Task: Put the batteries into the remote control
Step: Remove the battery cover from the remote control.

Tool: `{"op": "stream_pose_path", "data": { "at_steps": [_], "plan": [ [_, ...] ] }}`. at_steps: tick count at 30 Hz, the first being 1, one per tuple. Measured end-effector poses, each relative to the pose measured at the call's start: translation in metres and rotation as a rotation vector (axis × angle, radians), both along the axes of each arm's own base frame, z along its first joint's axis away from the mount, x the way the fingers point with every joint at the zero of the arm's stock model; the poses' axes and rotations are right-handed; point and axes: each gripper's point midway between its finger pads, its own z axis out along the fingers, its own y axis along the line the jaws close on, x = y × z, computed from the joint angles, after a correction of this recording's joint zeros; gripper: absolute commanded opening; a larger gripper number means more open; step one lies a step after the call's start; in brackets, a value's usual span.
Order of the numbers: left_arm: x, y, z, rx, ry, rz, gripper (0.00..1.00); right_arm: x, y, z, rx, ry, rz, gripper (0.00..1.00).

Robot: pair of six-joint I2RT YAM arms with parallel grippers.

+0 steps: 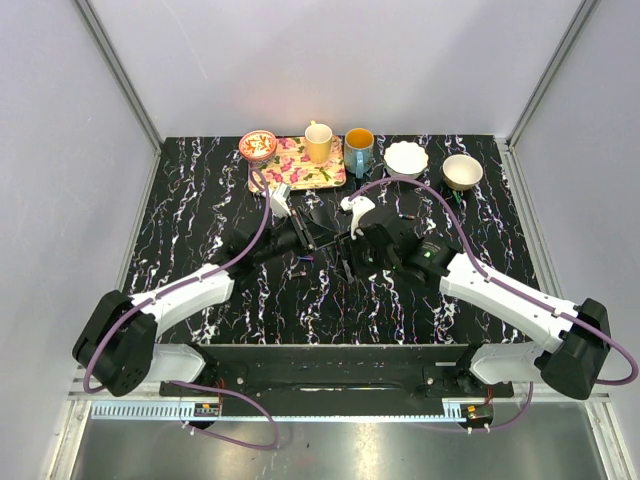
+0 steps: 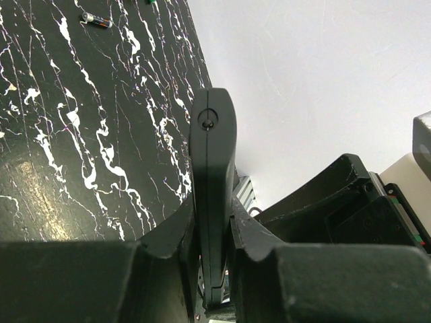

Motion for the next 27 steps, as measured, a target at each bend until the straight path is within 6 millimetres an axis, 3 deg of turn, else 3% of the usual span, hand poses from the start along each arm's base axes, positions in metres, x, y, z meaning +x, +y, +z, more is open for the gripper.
{"op": "stream_pose_path", "data": {
  "at_steps": [13, 27],
  "plan": [
    [0.001, 0.000, 0.000, 0.005, -0.003, 0.004, 0.00, -0.002, 0.000, 0.001, 0.005, 0.002, 0.003, 0.33],
    [0.000, -0.005, 0.016, -0.007, -0.026, -0.028, 0.00, -0.006, -0.006, 0.019, 0.049, -0.024, -0.007, 0.27]
  ]
}}
